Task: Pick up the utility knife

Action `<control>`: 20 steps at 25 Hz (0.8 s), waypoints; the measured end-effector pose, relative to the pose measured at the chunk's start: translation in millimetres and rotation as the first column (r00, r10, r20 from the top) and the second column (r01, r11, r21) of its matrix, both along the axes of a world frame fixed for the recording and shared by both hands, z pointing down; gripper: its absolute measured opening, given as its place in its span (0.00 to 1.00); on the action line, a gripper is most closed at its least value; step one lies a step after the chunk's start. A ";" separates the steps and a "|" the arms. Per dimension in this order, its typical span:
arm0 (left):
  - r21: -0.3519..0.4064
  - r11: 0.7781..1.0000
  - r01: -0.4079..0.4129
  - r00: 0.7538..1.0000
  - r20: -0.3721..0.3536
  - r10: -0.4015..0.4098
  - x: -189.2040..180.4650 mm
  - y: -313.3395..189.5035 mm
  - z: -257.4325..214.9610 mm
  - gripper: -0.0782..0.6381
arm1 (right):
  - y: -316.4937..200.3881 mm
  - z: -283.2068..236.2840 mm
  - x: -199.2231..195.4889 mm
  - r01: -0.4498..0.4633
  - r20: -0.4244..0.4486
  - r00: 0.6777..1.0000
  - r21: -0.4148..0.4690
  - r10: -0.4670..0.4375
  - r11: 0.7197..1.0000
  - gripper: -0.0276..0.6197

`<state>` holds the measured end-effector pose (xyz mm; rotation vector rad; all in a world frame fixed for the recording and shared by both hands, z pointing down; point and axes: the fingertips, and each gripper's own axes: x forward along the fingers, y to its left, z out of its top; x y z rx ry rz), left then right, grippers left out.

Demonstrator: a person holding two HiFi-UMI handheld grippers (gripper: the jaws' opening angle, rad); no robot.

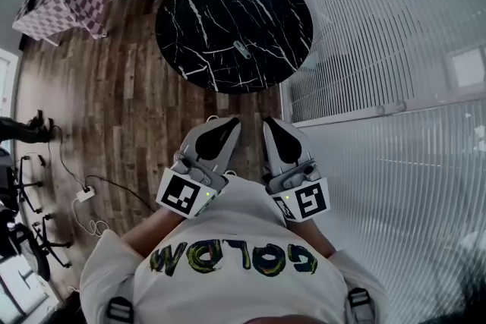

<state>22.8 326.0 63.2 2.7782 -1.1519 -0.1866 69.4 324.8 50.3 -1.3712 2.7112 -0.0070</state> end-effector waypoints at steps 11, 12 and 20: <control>-0.007 1.000 -0.025 1.000 -0.003 0.025 -39.0 -114.1 -6.1 0.11 | -118.6 -8.7 -44.9 0.010 -0.029 1.000 -0.005 -0.011 1.000 0.05; -0.006 1.000 -0.026 1.000 -0.004 0.026 -42.6 -123.9 -6.3 0.11 | -128.3 -9.5 -49.1 0.013 -0.033 0.999 -0.004 -0.013 1.000 0.05; -0.010 0.999 -0.032 0.999 -0.015 0.032 -64.6 -195.8 -3.5 0.11 | -198.7 -10.3 -70.8 0.007 -0.053 0.999 0.000 -0.007 1.000 0.05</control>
